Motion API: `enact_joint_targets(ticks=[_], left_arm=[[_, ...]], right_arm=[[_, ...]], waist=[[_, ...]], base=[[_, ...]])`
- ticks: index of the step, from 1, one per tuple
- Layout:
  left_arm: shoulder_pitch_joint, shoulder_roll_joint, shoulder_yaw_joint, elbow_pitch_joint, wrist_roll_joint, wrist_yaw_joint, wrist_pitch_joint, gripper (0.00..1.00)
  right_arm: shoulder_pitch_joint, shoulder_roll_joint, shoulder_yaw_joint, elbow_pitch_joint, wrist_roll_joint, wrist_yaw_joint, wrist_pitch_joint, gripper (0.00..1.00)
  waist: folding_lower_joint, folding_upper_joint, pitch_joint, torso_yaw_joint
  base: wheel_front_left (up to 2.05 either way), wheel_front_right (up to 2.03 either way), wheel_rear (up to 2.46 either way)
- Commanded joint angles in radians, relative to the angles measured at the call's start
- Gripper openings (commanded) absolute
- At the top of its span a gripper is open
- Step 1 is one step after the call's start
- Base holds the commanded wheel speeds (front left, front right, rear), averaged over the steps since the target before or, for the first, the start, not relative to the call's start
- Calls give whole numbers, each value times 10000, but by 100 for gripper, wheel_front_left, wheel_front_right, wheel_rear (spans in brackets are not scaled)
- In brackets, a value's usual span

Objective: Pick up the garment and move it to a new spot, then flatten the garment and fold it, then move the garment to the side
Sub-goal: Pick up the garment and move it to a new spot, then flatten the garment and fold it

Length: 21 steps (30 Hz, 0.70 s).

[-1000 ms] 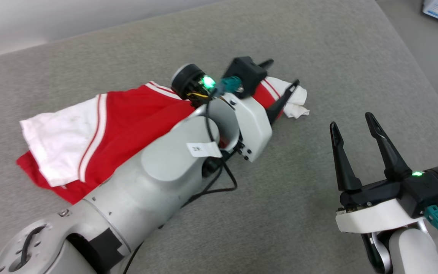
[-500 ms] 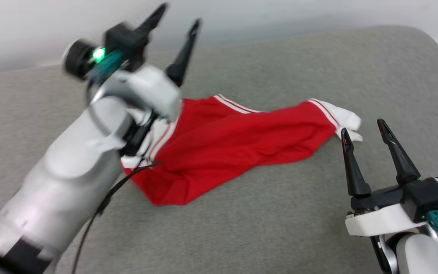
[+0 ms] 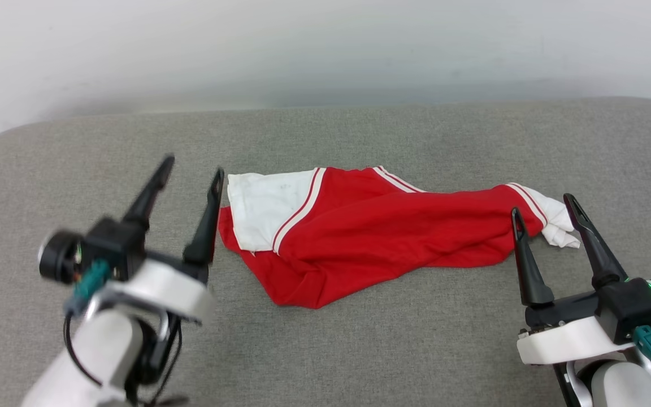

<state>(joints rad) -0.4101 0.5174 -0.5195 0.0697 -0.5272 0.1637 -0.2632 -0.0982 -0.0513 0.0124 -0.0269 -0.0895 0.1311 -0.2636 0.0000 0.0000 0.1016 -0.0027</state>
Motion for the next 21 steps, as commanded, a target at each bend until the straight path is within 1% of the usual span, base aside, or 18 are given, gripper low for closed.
enact_joint_targets(ticks=[1, 3, 6, 10, 16, 19, 21], left_arm=[[518, -129, 185, -307, 118, 81, -22, 100], [1181, -290, 416, -665, 249, 129, -22, 100], [2011, -717, 799, -1125, 424, 158, -22, 100], [2857, -1304, 1239, -1617, 787, 40, -22, 100], [3433, -1916, 1794, -1870, 1270, -348, -22, 100], [3483, -2052, 1914, -1792, 1452, -591, -23, 100], [3560, -2053, 1786, -1563, 1451, -753, 10, 100]], right_arm=[[108, 20, 7, -44, 4, -7, -16, 100], [182, 19, 18, -47, 7, -7, -16, 100], [212, 19, 14, -44, 43, -7, -16, 100], [288, 20, 13, -46, 120, -7, -16, 100], [316, 20, 78, -39, 98, -7, -16, 100], [283, 20, 109, -44, 66, -7, -16, 100], [257, 20, 123, -71, 60, -7, -16, 100]], waist=[[0, 0, -51, 27], [0, 0, -95, 29], [0, 0, -157, 8], [0, 0, -186, -44], [0, 0, -193, -86], [0, 0, -166, -127], [0, 0, -114, -168]], base=[[0, 0, 0], [0, 0, 0], [0, 0, 0], [0, 0, 0], [0, 0, 0], [0, 0, 0], [0, 0, 0]])
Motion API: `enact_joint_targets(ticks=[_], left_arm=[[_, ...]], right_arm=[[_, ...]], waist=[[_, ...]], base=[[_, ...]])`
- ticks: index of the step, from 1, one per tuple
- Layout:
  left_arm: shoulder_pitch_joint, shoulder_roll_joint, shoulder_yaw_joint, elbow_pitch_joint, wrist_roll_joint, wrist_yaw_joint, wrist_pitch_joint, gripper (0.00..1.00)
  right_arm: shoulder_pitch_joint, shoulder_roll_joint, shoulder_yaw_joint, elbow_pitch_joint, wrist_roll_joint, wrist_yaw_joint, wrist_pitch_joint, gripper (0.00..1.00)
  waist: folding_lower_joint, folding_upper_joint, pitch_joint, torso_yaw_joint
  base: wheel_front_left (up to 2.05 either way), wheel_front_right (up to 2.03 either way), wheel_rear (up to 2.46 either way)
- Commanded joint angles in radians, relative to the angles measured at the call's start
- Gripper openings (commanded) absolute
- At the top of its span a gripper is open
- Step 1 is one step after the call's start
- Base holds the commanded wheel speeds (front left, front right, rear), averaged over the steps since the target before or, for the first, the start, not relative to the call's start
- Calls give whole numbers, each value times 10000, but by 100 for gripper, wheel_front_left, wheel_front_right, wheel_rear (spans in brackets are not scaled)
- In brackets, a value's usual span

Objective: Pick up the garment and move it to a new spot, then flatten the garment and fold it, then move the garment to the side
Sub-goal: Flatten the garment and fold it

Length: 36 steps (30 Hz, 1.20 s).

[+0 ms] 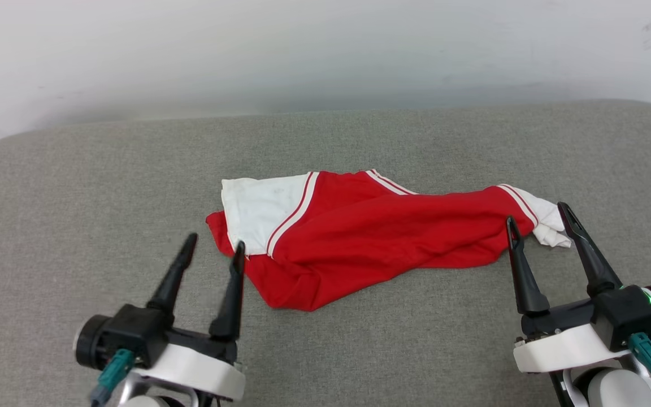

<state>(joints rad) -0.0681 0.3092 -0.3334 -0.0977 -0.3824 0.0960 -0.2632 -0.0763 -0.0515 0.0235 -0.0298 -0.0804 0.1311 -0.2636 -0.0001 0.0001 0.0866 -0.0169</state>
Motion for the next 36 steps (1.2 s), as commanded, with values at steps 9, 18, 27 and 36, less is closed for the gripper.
enact_joint_targets(ticks=[9, 18, 27, 36], left_arm=[[-702, 245, -1050, 165, -329, -458, 3207, 100], [-1867, 582, -1663, 269, -537, -693, 6272, 100], [-2846, 771, -1944, 1503, -646, -1089, 7466, 100], [-2630, 408, -3008, 2387, -929, -1809, 8073, 0]], right_arm=[[-88, 22, 57, -143, -111, -7, -16, 100], [-403, 21, 122, -246, -187, -7, -16, 100], [-700, 23, 114, -313, -104, -7, -16, 100], [-782, 23, 86, -164, -30, -7, -16, 100]], waist=[[1, -1, 646, -151], [1, -1, 1575, -426], [1, -1, 2400, -805], [1, -1, 2312, -817]], base=[[0, 0, 0], [0, 0, 0], [0, 0, 0], [0, 0, 0]])
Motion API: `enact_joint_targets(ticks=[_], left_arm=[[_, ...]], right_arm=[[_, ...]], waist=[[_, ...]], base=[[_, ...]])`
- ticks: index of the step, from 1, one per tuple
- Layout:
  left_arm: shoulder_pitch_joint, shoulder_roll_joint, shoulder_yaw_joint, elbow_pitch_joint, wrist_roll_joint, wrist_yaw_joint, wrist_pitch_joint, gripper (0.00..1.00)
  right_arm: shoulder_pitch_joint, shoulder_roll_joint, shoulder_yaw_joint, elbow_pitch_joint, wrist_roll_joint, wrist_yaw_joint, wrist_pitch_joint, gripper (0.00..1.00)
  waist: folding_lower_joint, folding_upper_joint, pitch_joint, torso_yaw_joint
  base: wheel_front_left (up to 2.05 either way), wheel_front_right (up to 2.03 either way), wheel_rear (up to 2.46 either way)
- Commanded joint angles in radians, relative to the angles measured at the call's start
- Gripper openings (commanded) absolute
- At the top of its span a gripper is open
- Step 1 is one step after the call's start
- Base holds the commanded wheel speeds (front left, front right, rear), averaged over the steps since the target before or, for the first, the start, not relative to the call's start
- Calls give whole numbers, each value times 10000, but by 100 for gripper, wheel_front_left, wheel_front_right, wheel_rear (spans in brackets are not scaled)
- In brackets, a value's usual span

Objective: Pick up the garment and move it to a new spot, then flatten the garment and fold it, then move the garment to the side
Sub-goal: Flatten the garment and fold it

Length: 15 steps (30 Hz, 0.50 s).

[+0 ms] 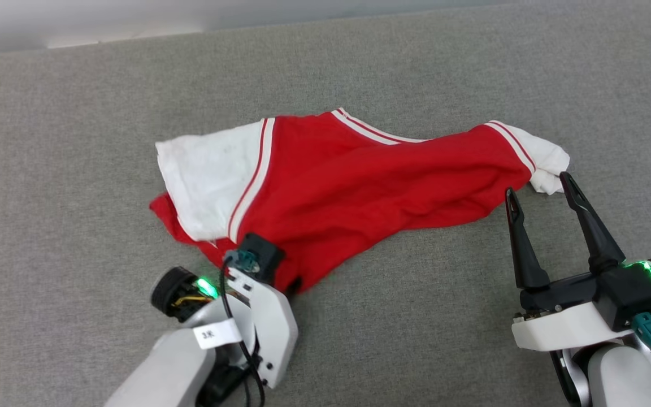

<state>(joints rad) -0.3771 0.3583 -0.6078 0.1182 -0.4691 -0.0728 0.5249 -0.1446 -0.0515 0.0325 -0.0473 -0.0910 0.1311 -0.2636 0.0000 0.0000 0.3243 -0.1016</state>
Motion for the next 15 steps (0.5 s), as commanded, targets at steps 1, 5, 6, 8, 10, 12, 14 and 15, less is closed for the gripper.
enact_joint_targets(ticks=[1, 5, 6, 8, 10, 12, 14, 15], left_arm=[[501, -192, -355, 131, -143, -174, 184, 0], [462, -208, -674, -333, -103, -266, 181, 0], [514, -250, -799, -454, -121, -306, 200, 0], [636, -324, -1049, -733, -197, -344, 302, 0], [755, -340, -1318, -974, -182, -382, 430, 0], [961, -370, -1602, -1140, -228, -407, 542, 0], [1138, -418, -1864, -1218, -290, -419, 647, 0], [1213, -445, -2007, -1204, -282, -431, 696, 0]], right_arm=[[-86, 23, 8, 34, 73, -7, -16, 100], [-7, 23, 45, 91, 116, -7, -16, 100], [27, 23, 62, 106, 121, -7, -16, 100], [86, 23, 92, 137, 133, -7, -16, 100], [142, 23, 113, 162, 146, -7, -16, 100], [183, 23, 124, 178, 146, -7, -16, 100], [207, 23, 133, 195, 133, -7, -16, 100], [219, 23, 141, 202, 125, -7, -16, 100]], waist=[[0, 0, -144, 54], [0, 0, -498, 168], [0, 0, -591, 196], [0, 0, -757, 239], [0, 0, -896, 281], [0, 0, -997, 313], [0, 0, -1072, 343], [0, 0, -1095, 351]], base=[[0, 0, 0], [0, 0, 0], [0, 0, 0], [0, 0, 0], [0, 0, 0], [0, 0, 0], [0, 0, 0], [0, 0, 0]])
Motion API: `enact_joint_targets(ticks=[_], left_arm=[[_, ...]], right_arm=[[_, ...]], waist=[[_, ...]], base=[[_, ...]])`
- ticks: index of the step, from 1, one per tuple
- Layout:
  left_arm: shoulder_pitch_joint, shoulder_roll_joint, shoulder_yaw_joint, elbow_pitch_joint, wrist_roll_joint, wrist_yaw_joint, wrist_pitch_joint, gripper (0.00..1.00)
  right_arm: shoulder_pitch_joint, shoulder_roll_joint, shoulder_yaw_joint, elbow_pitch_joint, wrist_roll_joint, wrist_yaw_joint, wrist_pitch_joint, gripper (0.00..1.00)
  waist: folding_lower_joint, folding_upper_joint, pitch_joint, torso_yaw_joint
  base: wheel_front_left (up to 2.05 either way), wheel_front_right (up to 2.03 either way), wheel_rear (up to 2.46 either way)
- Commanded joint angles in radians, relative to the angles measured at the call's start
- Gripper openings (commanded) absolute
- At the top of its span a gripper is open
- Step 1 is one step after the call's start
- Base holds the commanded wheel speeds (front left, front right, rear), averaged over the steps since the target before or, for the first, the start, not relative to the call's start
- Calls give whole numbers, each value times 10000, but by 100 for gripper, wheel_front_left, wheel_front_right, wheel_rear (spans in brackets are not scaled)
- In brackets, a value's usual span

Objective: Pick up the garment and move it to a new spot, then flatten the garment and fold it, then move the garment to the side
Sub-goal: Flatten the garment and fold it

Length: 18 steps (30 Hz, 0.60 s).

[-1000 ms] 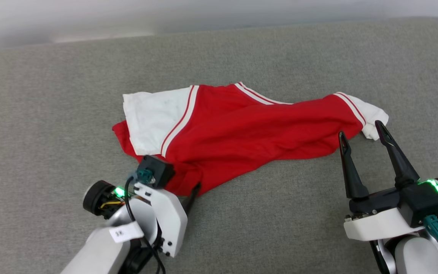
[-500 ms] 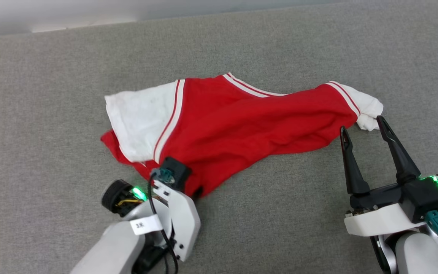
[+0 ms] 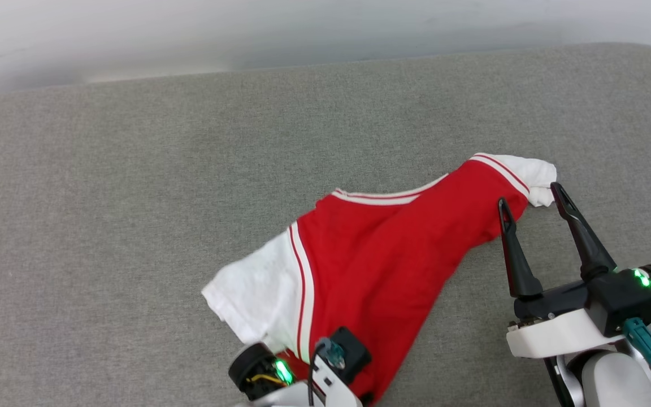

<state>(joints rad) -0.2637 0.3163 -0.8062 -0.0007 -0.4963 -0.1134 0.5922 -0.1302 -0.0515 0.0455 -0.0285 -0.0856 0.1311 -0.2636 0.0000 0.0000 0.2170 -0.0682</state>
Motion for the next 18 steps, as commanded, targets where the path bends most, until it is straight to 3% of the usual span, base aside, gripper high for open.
enact_joint_targets(ticks=[1, 6, 7, 8, 9, 18], left_arm=[[153, -40, -135, 37, -43, -28, 30, 0], [329, -156, -373, 358, -148, -61, -126, 0], [320, -160, -364, 394, -117, -49, -207, 5], [269, -160, -327, 400, -38, -21, -355, 44], [236, -186, -244, 411, -2, 52, -530, 100], [195, -101, 714, -297, -25, 493, -2214, 100]], right_arm=[[81, 23, 26, 24, 62, -7, -16, 100], [140, 23, 13, 69, -17, -7, -16, 100], [168, 23, -9, 87, -36, -7, -16, 100], [193, 23, -35, 103, -63, -7, -16, 100], [215, 23, -49, 119, -80, -7, -16, 100], [408, 23, -96, 226, -131, -7, -16, 100]], waist=[[0, 0, -44, 24], [0, 0, -174, 93], [0, 0, -213, 123], [0, 0, -257, 159], [0, 0, -310, 196], [0, 0, -854, 573]], base=[[0, 0, 0], [0, 0, 0], [0, 0, 0], [0, 0, 0], [0, 0, 0], [0, 0, 0]])
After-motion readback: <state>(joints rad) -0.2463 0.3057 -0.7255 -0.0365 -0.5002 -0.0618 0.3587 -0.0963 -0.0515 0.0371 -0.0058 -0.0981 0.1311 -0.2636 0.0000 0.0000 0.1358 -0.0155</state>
